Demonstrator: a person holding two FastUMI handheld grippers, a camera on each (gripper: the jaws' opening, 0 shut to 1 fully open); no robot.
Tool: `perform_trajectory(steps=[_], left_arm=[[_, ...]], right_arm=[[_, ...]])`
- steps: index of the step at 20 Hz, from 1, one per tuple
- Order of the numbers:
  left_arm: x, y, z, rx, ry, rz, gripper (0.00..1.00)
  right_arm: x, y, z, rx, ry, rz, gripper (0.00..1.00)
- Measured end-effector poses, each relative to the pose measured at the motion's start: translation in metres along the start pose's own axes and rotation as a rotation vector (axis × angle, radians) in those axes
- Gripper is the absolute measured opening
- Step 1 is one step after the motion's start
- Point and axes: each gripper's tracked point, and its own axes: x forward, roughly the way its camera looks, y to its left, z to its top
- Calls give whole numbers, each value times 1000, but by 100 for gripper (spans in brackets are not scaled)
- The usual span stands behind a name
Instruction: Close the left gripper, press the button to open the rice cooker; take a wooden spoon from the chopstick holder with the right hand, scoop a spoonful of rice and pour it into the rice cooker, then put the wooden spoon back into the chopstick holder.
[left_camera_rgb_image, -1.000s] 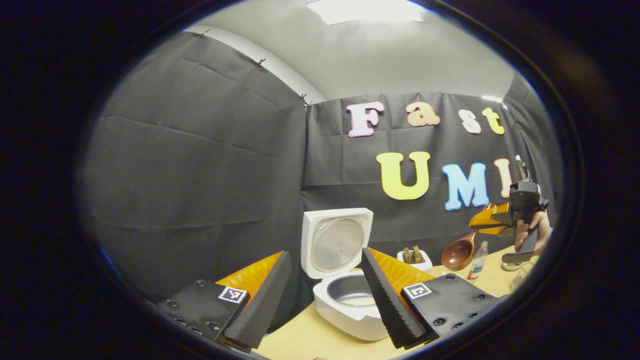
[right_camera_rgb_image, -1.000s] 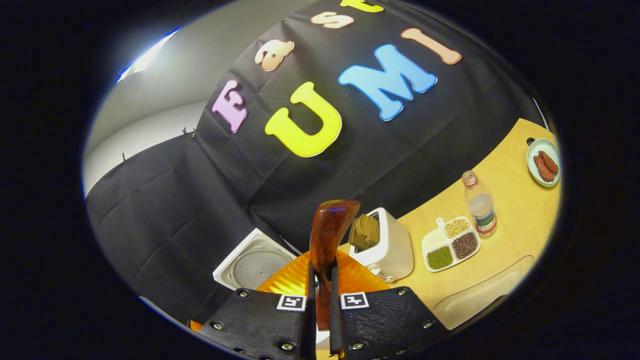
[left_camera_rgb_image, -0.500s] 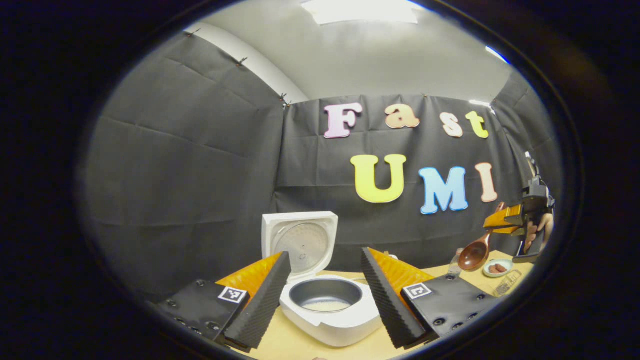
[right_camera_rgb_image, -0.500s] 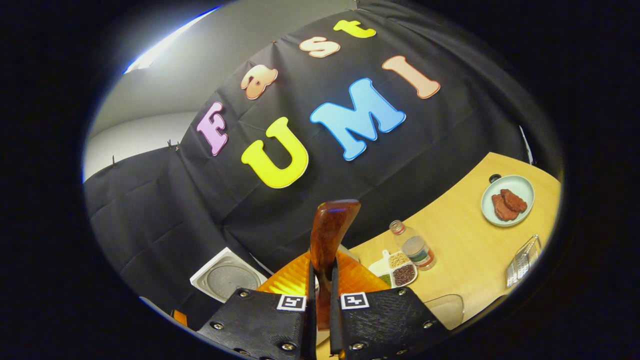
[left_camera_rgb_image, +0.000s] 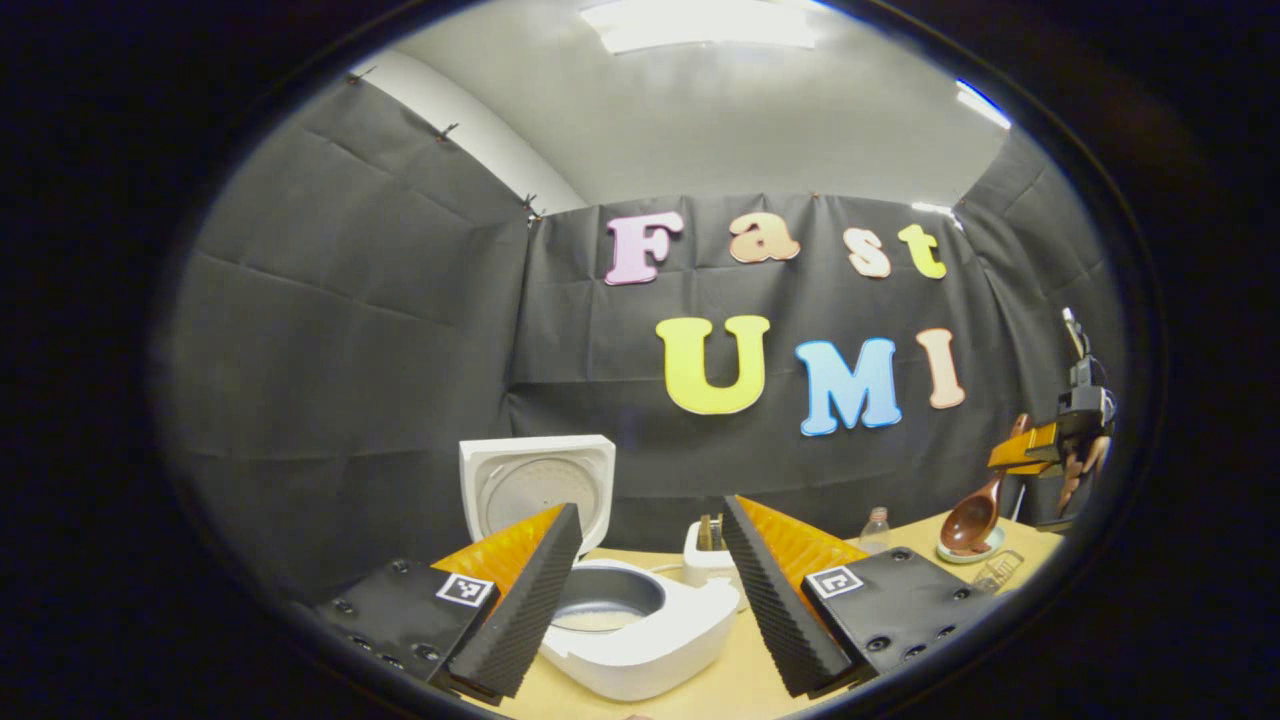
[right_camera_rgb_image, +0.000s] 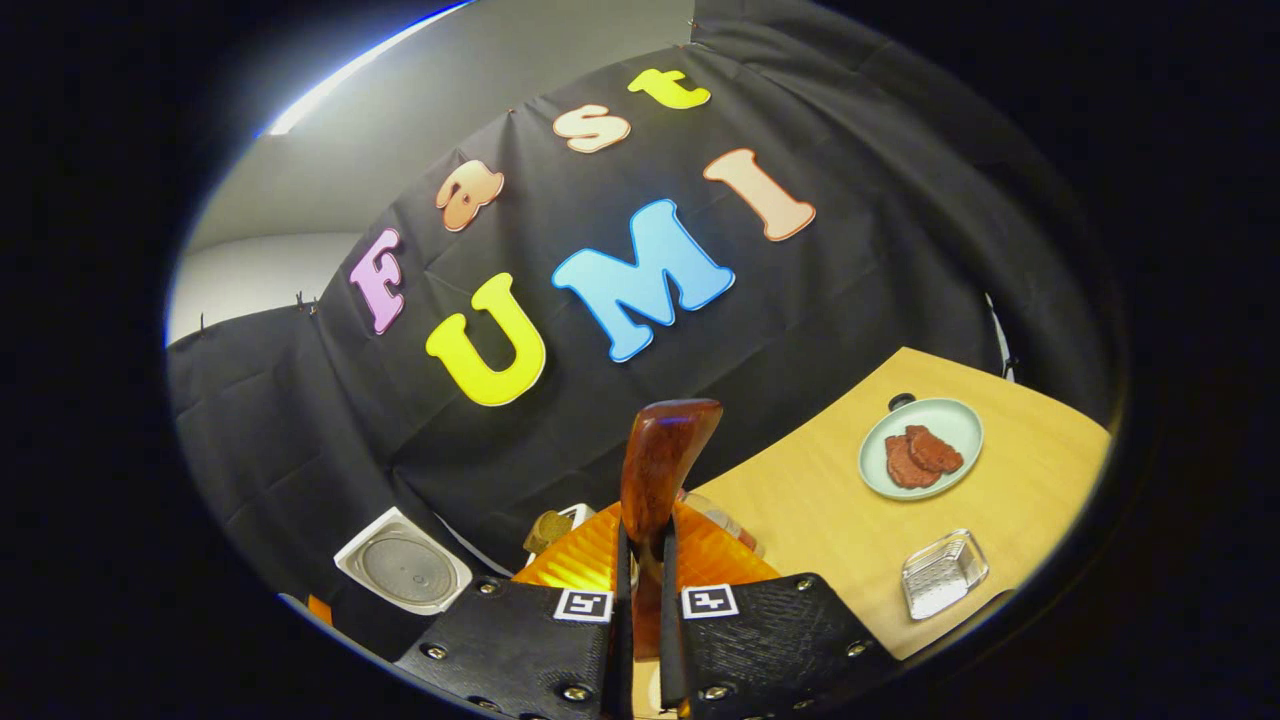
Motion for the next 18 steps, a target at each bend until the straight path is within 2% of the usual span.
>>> perform_trajectory(steps=[5, 13, 17, 18], left_arm=[[3, -33, 4, 7, -3, -27, 97], [10, -82, 10, 33, 3, -37, 98], [8, -95, 17, 56, 10, -26, 98], [6, -96, 19, 62, 9, -22, 91]], right_arm=[[-17, -60, 15, -36, -28, -94, 11], [-33, -150, 13, -139, -19, -246, 11], [-24, -174, -5, -130, 19, -266, 11], [-24, -178, -9, -126, 28, -265, 11]])
